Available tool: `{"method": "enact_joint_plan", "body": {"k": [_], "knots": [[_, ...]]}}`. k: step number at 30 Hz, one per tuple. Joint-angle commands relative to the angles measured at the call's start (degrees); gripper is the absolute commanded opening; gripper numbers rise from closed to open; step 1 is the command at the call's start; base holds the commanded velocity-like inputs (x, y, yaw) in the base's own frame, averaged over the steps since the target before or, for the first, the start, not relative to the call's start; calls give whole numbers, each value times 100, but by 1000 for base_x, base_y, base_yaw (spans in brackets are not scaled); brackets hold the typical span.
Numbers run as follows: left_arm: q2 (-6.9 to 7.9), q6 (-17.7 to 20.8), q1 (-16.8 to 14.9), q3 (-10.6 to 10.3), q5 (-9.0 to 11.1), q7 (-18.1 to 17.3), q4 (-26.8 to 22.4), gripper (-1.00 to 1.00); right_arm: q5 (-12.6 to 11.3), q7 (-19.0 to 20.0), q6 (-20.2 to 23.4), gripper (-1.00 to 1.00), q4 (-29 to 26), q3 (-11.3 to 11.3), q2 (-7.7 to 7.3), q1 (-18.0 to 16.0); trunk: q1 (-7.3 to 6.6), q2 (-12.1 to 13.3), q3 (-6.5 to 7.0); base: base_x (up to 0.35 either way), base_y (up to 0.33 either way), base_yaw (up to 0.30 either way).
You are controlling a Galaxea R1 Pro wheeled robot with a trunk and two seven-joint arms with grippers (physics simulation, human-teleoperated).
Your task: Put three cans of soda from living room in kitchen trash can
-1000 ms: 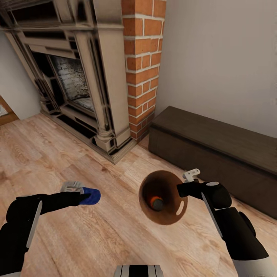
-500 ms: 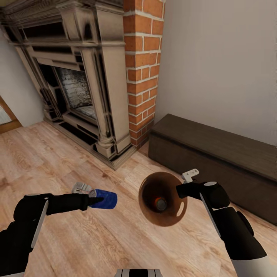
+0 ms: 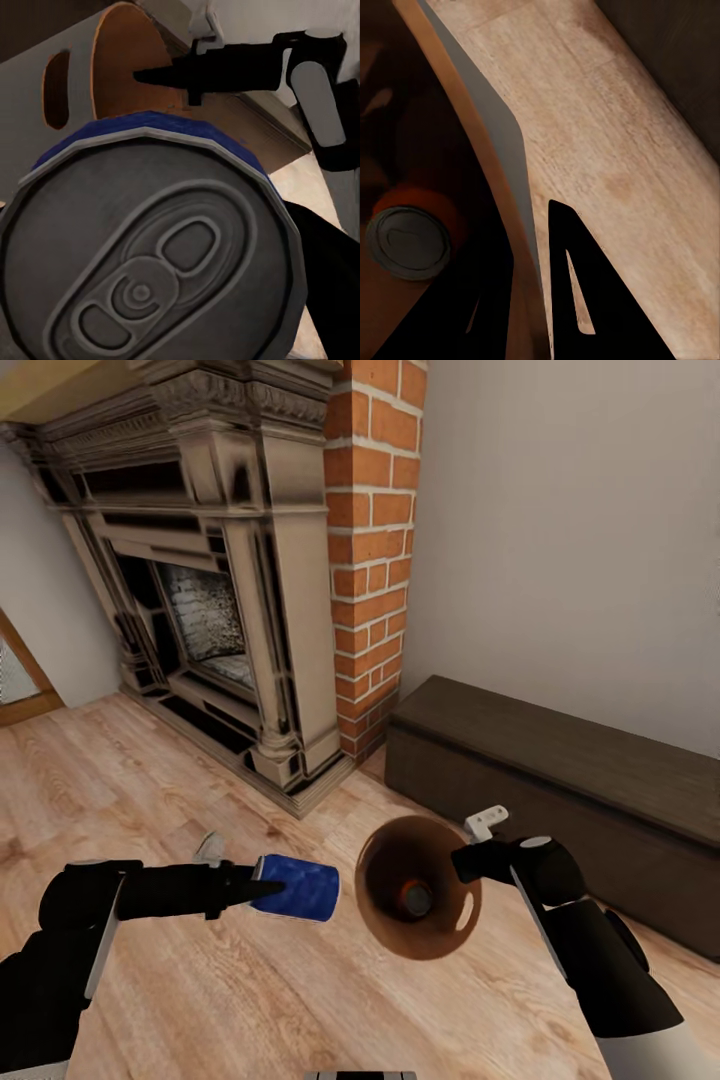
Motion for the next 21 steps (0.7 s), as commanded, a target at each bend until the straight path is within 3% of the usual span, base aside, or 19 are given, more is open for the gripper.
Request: {"method": "enact_joint_plan", "body": {"k": [1,5,8,10,13,17,21], "knots": [[-42,1,-8,0,55,0,2,-100,-85,13,10,-100,11,19,14,-2,-3,1,23,0,0,0],[-414,1,-23,0,152,0,11,-100,-85,12,10,-100,42,41,55,-2,-3,1,23,0,0,0],[-825,1,-25,0,139,0,16,-100,-81,7,10,-100,54,170,82,-2,-3,1,23,0,0,0],[-1016,1,-28,-2,110,0,24,-100,-78,4,10,-100,57,232,91,-2,-3,1,23,0,0,0],[-1121,1,-55,-6,90,0,39,-100,-77,3,10,-100,59,264,100,-2,-3,1,23,0,0,0],[-1155,1,-66,-11,77,225,60,-100,-77,3,10,-100,59,278,109,-2,-3,1,23,0,0,0],[-1182,1,-67,-684,74,906,98,-100,-77,3,10,-100,60,279,188,-2,-3,1,23,0,0,0]]}}
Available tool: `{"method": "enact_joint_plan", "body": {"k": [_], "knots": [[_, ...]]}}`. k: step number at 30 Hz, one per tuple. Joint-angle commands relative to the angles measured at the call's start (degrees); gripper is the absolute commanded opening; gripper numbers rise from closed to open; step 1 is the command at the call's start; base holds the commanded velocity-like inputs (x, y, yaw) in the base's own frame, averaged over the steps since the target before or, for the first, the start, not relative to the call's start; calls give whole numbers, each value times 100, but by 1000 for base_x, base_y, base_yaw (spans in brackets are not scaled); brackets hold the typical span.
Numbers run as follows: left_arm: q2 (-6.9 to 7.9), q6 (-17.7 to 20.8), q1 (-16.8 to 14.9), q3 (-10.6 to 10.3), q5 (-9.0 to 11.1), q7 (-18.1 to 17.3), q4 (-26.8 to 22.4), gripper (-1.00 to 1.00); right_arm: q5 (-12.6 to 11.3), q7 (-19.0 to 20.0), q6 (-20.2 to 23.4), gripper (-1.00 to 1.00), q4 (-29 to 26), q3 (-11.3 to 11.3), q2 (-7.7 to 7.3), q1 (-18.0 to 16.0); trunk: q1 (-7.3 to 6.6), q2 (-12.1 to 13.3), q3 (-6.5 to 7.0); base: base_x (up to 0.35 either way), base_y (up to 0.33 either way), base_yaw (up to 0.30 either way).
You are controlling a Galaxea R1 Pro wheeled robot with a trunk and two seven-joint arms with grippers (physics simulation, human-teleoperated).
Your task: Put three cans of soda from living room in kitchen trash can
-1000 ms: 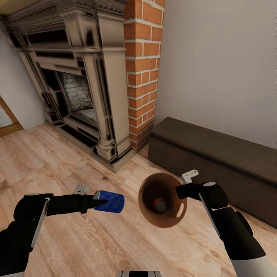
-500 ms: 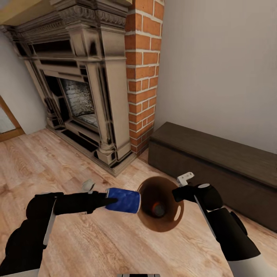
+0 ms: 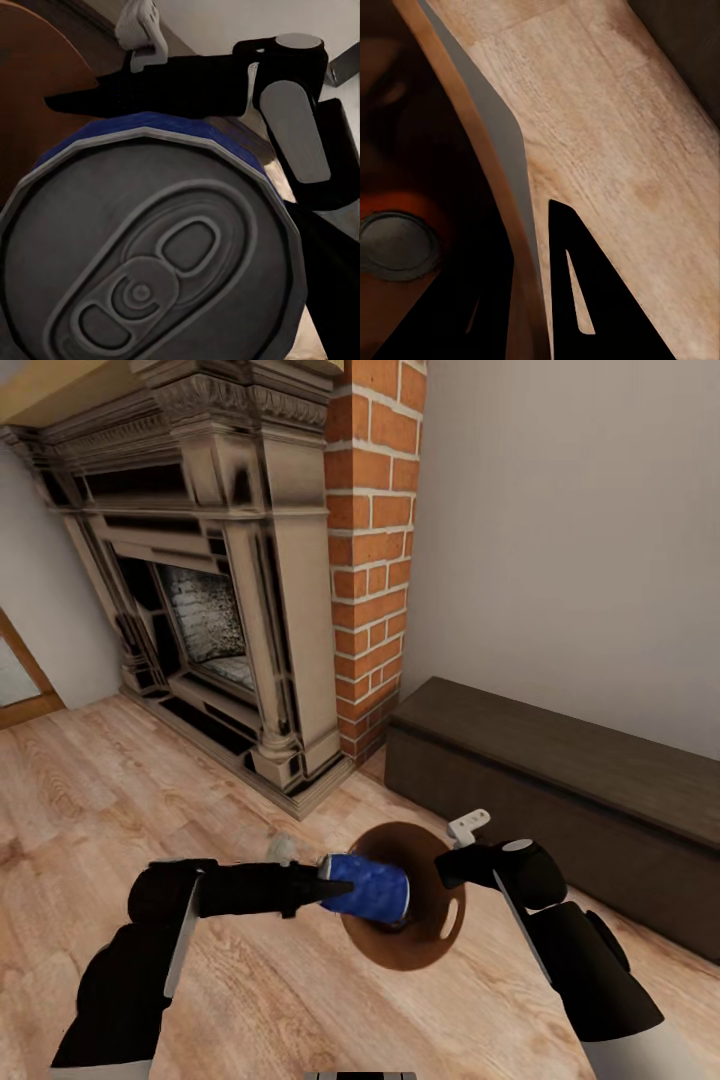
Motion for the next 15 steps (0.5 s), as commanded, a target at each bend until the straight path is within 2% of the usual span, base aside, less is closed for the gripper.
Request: {"method": "enact_joint_plan", "body": {"k": [1,5,9,12,15], "knots": [[2,1,2,-174,13,295,7,-100,-19,12,0,-100,-1,-3,12,-2,-1,0,1,0,0,0],[9,1,11,-372,17,685,13,-100,-18,12,0,-100,-1,-2,22,-2,-1,0,1,0,0,0],[1,1,10,-865,19,1121,14,-100,-19,18,0,-100,-1,3,24,-2,-1,0,1,0,0,0],[-6,1,6,-1072,22,1467,15,-100,-19,20,0,-100,-1,-1,24,-2,-1,0,1,0,0,0],[-27,1,5,-1222,22,1654,9,-100,-19,21,0,-100,-1,3,24,-2,-1,0,1,0,0,0]]}}
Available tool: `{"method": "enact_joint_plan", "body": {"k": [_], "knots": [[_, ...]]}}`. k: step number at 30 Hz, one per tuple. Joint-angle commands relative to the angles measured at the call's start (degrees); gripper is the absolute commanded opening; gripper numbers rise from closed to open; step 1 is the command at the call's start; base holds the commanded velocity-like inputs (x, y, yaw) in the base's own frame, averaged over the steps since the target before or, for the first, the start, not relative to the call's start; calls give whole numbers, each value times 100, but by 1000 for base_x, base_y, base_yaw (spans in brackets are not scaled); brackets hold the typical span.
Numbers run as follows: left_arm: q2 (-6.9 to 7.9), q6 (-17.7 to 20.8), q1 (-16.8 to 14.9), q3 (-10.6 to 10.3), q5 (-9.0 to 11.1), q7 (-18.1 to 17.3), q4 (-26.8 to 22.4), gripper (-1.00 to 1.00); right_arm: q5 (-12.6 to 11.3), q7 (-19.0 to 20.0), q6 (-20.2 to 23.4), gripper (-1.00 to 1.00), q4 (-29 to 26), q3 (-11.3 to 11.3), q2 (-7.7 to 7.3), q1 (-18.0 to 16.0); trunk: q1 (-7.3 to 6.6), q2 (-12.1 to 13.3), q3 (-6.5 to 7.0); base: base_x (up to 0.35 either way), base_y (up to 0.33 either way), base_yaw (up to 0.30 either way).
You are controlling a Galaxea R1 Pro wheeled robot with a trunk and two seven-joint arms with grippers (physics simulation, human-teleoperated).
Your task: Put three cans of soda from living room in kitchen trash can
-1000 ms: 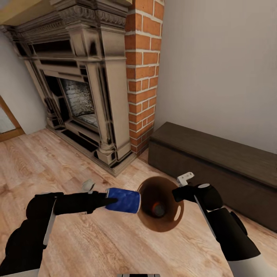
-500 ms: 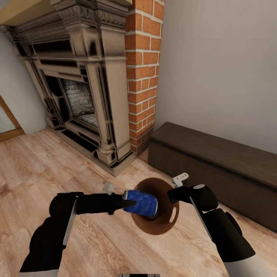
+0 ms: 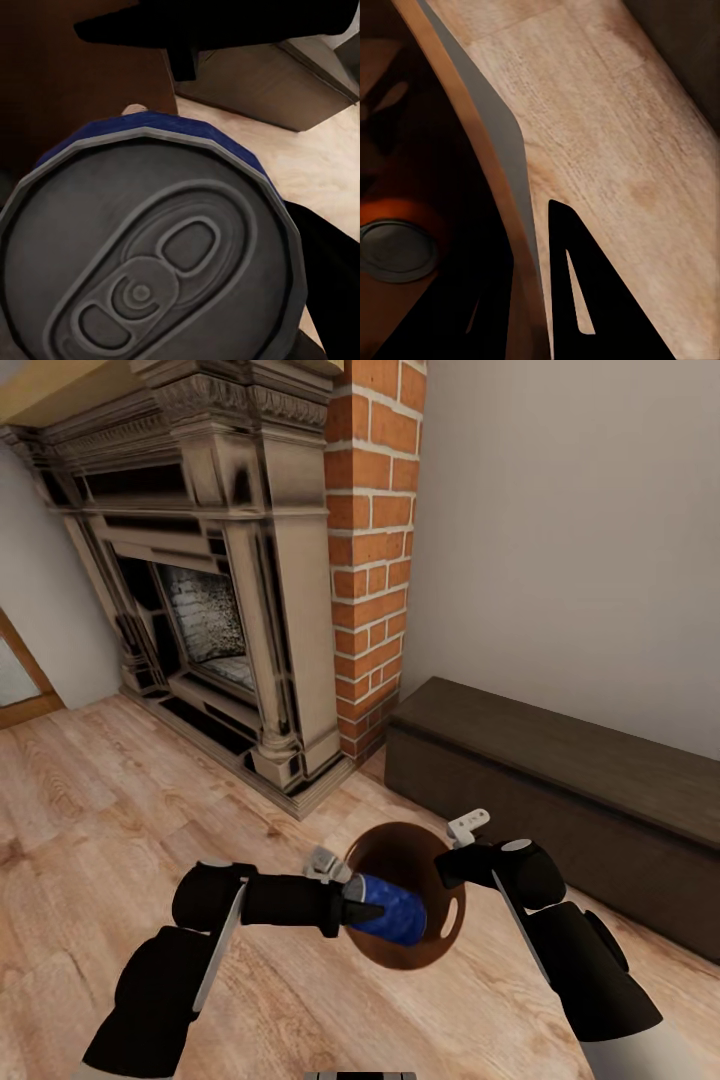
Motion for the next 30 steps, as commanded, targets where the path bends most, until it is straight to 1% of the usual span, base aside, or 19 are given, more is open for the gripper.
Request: {"method": "enact_joint_plan", "body": {"k": [1,3,4,6,7,10,11,12,13,16,17,19,22,24,28,30], "knots": [[-12,1,0,-26,2,94,-1,-100,-115,14,15,-100,-2,4,1,-2,-1,0,1,0,0,0],[-31,1,0,-96,2,401,-3,-100,-115,14,15,-100,-2,4,1,-2,-1,0,1,0,0,0],[-34,1,0,-131,2,500,-3,-100,-115,14,15,-100,-2,4,1,-2,-1,0,1,0,0,0],[-38,1,0,-269,2,854,-7,-100,-115,14,15,-100,8,6,1,-2,-1,0,1,0,0,0],[-37,1,0,-310,2,937,-8,-100,-115,14,15,-100,11,8,1,-2,-1,0,1,0,0,0],[-30,1,0,-613,2,1417,-5,-100,-115,11,15,-100,60,73,1,-2,-1,0,1,0,0,0],[-30,1,0,-679,-1,1586,-4,-100,-115,9,15,-100,73,110,1,-2,-1,0,1,0,0,0],[-29,1,0,-722,-3,1770,-4,-100,-115,8,15,-100,81,139,1,-2,-1,0,1,0,0,0],[-29,1,0,-738,-4,1861,-3,-100,-115,9,15,-100,83,149,1,-2,-1,0,1,0,0,0],[-26,-46,0,-784,-6,2303,-3,-100,-111,10,15,-100,86,233,1,-2,-1,0,1,0,0,0],[-25,-59,0,-787,-8,2358,-3,-100,-110,11,15,-100,86,245,1,-2,-1,0,1,0,0,0],[-22,-94,0,-827,-12,2616,-3,-100,-105,13,15,-100,86,274,1,-2,-1,0,1,0,0,0],[-13,-145,0,-1023,-15,3002,3,-100,-106,13,15,-100,86,289,1,-2,-1,0,1,0,0,0],[-15,-157,0,-1084,-15,3175,4,-100,-106,12,15,-100,86,292,2,-2,-1,0,1,0,0,0],[-20,-168,0,-1196,-16,3393,6,-100,-106,14,15,-100,81,294,2,-2,-1,0,1,0,0,0],[-25,-165,0,-1306,-19,3560,8,-100,-106,14,15,-100,78,297,7,-2,-1,0,1,0,0,0]]}}
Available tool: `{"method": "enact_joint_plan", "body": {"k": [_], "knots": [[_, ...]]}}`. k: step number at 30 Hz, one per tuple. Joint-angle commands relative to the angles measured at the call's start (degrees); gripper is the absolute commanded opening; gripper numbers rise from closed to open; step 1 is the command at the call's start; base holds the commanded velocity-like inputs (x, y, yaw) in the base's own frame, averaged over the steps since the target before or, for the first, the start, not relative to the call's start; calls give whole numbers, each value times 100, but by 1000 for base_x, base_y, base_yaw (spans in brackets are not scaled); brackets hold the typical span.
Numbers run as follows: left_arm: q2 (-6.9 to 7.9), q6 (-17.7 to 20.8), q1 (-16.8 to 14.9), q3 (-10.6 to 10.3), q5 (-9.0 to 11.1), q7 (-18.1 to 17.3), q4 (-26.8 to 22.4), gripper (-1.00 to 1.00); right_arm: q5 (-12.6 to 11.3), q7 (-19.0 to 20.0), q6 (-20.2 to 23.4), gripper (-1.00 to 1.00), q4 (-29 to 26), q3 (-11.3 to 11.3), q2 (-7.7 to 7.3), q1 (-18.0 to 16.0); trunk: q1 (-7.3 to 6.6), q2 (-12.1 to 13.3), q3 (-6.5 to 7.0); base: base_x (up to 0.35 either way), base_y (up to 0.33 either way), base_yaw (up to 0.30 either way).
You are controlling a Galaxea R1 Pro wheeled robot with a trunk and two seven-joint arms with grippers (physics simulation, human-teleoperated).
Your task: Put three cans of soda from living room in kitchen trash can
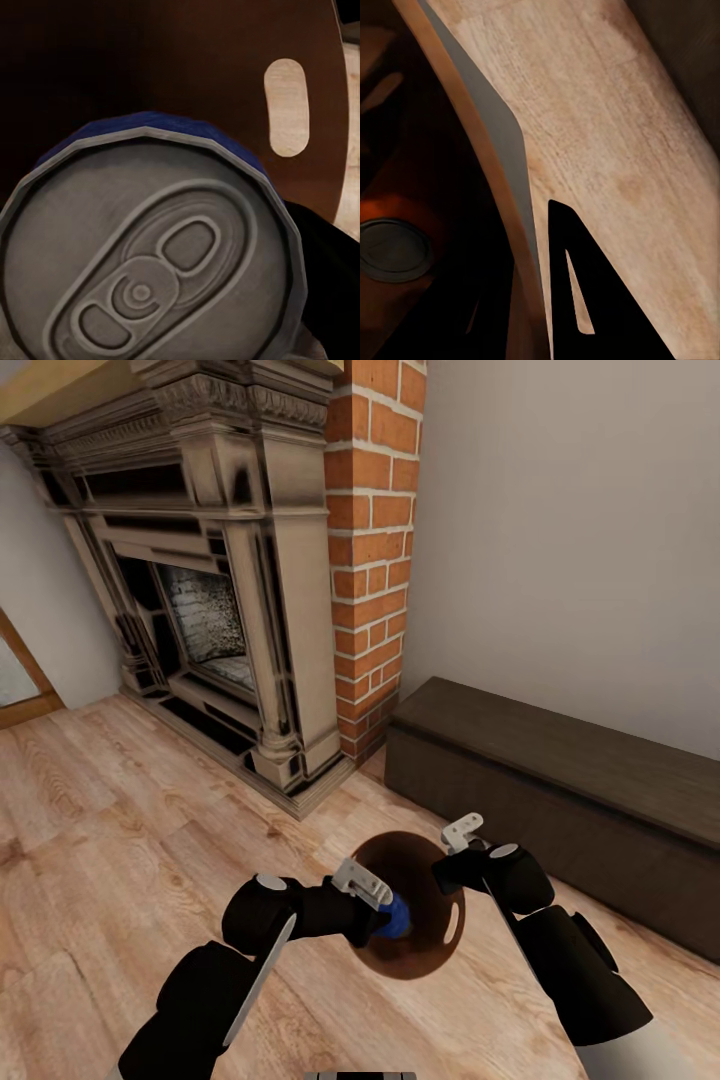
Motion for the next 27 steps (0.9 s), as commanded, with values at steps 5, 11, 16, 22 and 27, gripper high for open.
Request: {"method": "enact_joint_plan", "body": {"k": [5,11,16,22,27], "knots": [[-1,-73,0,61,-316,359,20,-100,-462,73,74,-100,-83,18,42,-1,0,0,0,0,0,0],[0,-80,0,19,-322,574,29,-100,-451,73,74,-100,-106,145,135,-1,0,0,0,0,0,0],[0,-100,0,-57,-325,701,32,-100,-449,73,74,-100,-112,205,176,-1,0,0,0,0,0,0],[0,-225,0,-109,-323,842,191,-100,-449,72,74,-100,-121,219,260,-1,0,0,0,0,0,0],[-7,-259,0,-115,-327,886,232,-100,-448,73,74,-100,-140,233,277,-1,0,0,0,0,0,0]]}}
